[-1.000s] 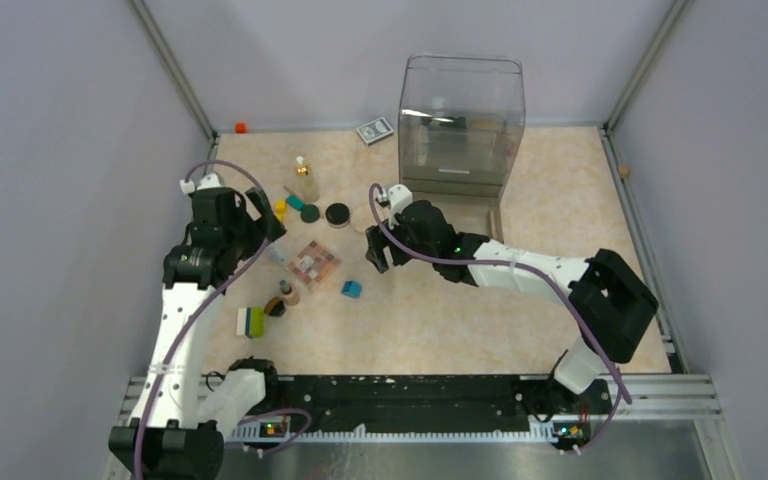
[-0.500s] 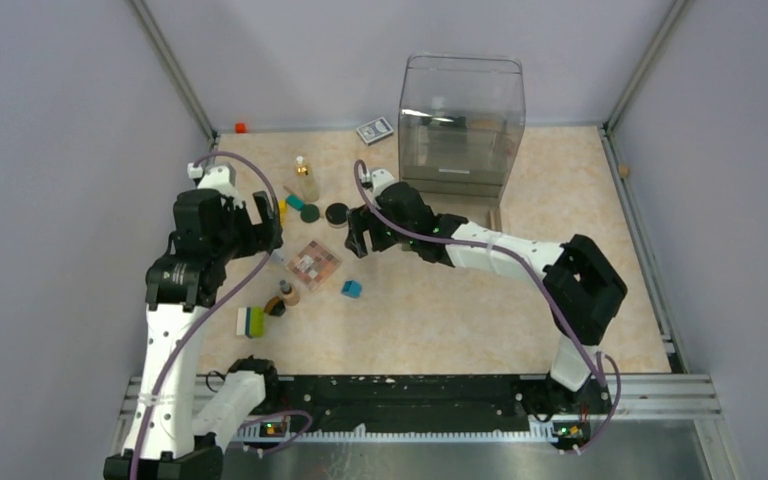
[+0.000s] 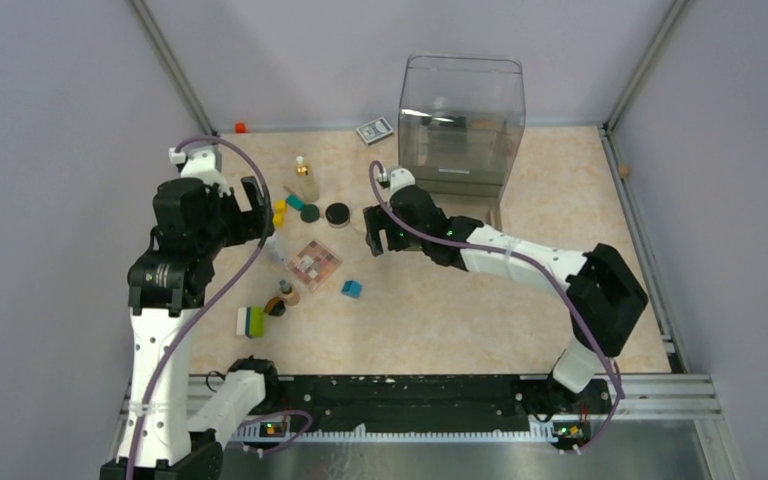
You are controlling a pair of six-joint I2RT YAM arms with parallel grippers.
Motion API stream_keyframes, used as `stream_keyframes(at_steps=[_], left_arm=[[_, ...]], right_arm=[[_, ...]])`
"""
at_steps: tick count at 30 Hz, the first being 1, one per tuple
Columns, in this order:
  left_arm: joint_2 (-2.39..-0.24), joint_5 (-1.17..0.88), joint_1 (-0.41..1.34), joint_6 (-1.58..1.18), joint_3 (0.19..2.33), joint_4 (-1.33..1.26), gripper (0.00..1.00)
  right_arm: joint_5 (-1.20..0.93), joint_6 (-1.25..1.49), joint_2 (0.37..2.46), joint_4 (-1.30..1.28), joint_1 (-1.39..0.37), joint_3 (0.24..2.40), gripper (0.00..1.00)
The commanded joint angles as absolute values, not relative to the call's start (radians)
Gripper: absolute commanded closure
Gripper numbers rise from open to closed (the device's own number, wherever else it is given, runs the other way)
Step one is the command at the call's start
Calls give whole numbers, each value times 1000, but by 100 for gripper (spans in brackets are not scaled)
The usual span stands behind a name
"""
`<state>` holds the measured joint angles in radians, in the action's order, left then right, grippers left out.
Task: Organize the makeup
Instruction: Move the makeup to the center of the board.
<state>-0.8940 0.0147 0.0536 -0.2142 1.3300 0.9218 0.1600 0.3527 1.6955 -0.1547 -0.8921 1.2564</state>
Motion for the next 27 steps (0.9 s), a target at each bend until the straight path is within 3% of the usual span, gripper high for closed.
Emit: stream_keyframes(at_steps=[1,8,19,27], left_arm=[[-899,128,55,-235,1338,911,1],[-875,217,55,-276,1323,906,1],[-831,356,55,-361,1258,924,1],[-810,329,55,-369,1228,874,1]], right_arm=[[233,346,1573,-144,-884,1208,21],[262,372,1478,-162,-884,1128,21],[502,352,1268,-203,-866,968,16],[333,385,1233,-181,-768,926,15]])
